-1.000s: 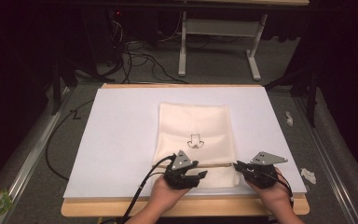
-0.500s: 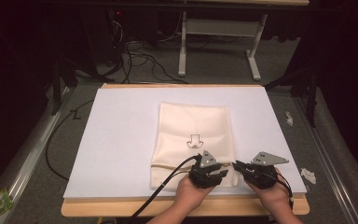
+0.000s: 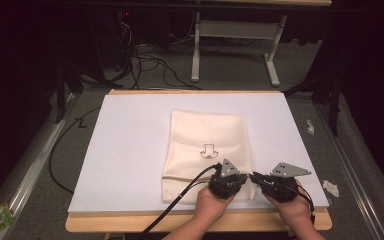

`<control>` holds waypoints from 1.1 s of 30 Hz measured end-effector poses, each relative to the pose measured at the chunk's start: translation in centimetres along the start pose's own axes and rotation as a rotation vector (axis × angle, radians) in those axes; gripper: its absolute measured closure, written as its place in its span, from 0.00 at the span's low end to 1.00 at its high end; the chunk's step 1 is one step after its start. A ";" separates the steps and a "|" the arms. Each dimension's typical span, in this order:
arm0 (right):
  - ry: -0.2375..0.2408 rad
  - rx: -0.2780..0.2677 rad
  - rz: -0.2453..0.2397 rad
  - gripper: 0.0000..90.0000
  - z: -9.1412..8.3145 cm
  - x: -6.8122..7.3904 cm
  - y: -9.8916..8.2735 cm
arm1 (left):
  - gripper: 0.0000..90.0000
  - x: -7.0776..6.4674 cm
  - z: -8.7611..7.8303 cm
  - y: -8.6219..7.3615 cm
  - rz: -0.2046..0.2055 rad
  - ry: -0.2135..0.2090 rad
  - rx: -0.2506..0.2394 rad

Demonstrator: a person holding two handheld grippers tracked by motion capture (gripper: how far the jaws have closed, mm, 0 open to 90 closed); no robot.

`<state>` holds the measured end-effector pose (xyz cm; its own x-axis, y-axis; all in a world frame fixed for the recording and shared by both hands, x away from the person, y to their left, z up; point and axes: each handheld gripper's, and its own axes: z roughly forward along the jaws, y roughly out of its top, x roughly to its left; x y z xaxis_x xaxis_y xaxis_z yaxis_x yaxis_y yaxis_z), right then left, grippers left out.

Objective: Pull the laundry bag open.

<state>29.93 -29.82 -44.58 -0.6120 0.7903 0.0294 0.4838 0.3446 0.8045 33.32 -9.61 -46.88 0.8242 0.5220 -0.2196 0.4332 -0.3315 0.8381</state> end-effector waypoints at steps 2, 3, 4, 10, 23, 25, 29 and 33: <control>-0.001 0.004 -0.004 0.94 0.0 0.0 0.0 | 0.97 0.1 0.0 -0.1 -0.002 -0.004 0.005; -0.001 0.006 -0.007 0.94 0.1 0.0 0.0 | 0.97 0.2 0.0 -0.1 -0.007 -0.008 0.011; -0.001 0.010 -0.005 0.94 0.1 0.0 0.0 | 0.97 0.3 0.0 -0.1 -0.013 -0.014 0.017; -0.016 0.024 -0.002 0.94 0.1 0.2 -0.1 | 0.97 0.9 -0.6 -0.5 -0.025 0.002 0.038; -0.058 0.011 0.038 0.94 -0.5 -0.9 -0.3 | 0.97 6.6 -7.6 -2.8 -0.073 0.128 0.121; -0.068 0.012 0.044 0.94 -0.5 -1.1 -0.3 | 0.97 7.4 -9.0 -3.1 -0.071 0.161 0.119; -0.084 0.014 0.058 0.94 -0.6 -1.7 -0.5 | 0.97 9.6 -11.9 -4.1 -0.118 0.199 0.125; -0.101 0.017 0.073 0.94 -0.8 -2.2 -0.7 | 0.97 11.1 -14.0 -5.3 -0.143 0.226 0.131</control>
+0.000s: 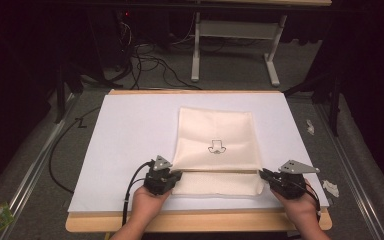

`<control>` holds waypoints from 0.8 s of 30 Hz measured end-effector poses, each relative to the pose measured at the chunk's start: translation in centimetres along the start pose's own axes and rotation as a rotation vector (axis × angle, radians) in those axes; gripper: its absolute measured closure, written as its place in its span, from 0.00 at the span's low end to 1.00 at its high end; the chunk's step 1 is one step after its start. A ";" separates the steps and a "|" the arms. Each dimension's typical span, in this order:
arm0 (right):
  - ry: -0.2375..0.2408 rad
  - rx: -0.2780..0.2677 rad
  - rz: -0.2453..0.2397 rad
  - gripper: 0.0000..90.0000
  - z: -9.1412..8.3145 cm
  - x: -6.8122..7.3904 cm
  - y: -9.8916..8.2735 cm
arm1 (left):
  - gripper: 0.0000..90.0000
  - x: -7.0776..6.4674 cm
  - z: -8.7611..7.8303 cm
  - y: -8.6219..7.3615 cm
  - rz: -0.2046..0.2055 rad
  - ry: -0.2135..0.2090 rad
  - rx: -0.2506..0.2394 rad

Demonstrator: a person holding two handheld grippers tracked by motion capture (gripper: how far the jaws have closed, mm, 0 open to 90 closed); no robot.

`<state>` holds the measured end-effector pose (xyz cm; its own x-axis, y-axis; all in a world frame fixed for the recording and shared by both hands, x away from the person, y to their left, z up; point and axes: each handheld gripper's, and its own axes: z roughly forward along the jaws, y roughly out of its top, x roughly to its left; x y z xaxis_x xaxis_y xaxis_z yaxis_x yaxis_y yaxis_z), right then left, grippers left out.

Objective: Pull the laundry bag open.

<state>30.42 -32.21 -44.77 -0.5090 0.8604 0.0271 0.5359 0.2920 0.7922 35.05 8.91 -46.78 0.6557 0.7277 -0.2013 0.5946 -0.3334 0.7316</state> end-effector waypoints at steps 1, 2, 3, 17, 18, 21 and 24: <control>-0.005 0.001 0.001 0.94 0.0 -0.2 0.0 | 0.97 0.4 -0.2 -0.3 -0.006 0.003 -0.003; -0.010 0.001 0.005 0.94 0.0 -0.3 -0.1 | 0.97 0.7 -0.4 -0.6 -0.009 0.006 0.000; -0.015 0.001 0.011 0.94 0.0 -0.5 -0.1 | 0.97 1.1 -0.5 -0.7 -0.001 0.005 0.010; -0.032 -0.028 0.019 0.75 0.0 -1.2 -0.6 | 0.73 1.6 -1.2 -1.0 0.030 -0.071 -0.024; -0.031 -0.041 0.022 0.70 -0.1 -1.3 -0.6 | 0.69 2.0 -1.9 -0.8 0.016 -0.052 -0.071; -0.030 -0.078 0.028 0.52 -0.5 -1.5 -0.6 | 0.54 2.8 -2.9 -0.8 0.009 0.024 -0.128; -0.070 -0.091 0.035 0.30 -0.8 -2.3 -0.7 | 0.38 4.0 -3.9 -1.0 0.075 0.143 -0.186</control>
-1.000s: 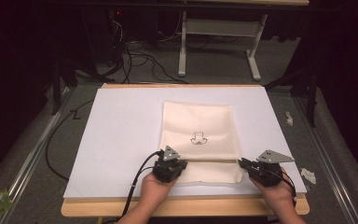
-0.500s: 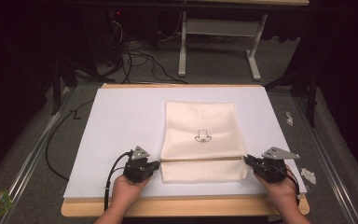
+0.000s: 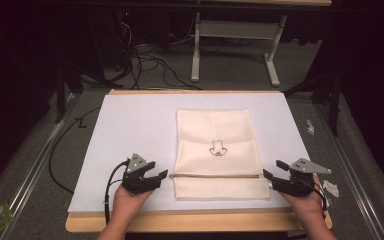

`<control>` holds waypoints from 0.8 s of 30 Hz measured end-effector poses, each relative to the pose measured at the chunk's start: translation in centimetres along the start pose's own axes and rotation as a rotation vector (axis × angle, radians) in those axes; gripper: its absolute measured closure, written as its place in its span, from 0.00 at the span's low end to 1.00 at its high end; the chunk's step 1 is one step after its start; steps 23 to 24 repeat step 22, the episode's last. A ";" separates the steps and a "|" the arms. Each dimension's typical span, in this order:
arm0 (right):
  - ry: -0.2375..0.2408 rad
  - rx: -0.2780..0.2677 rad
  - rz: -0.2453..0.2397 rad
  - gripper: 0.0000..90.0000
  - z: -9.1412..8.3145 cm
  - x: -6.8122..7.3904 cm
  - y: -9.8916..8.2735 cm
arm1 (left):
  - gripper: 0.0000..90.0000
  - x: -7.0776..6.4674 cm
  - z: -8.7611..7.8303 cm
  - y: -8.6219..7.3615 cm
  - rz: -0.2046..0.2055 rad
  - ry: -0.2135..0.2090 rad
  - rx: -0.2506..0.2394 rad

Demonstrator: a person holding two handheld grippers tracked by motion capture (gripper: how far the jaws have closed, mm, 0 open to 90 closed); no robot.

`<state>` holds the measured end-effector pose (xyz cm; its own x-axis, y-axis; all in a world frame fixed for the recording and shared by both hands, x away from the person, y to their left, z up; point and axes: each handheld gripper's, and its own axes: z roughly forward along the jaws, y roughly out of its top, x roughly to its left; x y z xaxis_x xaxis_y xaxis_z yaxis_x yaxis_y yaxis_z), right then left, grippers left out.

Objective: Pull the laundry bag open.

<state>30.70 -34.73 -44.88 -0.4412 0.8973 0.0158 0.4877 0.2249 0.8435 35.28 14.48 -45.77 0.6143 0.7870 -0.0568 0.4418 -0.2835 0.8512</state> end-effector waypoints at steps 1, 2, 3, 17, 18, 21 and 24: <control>-0.018 -0.004 0.010 0.24 -0.1 -0.5 0.0 | 0.34 0.5 -0.3 -0.1 0.030 0.055 -0.013; -0.036 -0.007 0.022 0.21 -0.4 -1.1 -0.1 | 0.28 1.1 -0.7 -0.2 0.054 0.115 -0.020; -0.056 -0.014 0.039 0.18 -0.7 -1.8 -0.1 | 0.22 1.8 -1.2 -0.2 0.065 0.156 -0.022; -0.142 -0.078 0.090 0.11 -2.8 -4.8 -0.4 | 0.04 4.8 -2.1 -0.6 -0.044 0.182 -0.009; -0.137 -0.072 0.089 0.10 -2.7 -4.6 -0.4 | 0.03 5.0 -2.0 -0.7 -0.053 0.188 -0.006; -0.137 -0.076 0.091 0.08 -2.6 -4.7 -0.4 | 0.02 5.5 -2.1 -0.7 -0.079 0.193 -0.004; -0.137 -0.077 0.094 0.07 -2.6 -4.7 -0.4 | 0.00 5.5 -2.1 -0.7 -0.079 0.193 -0.004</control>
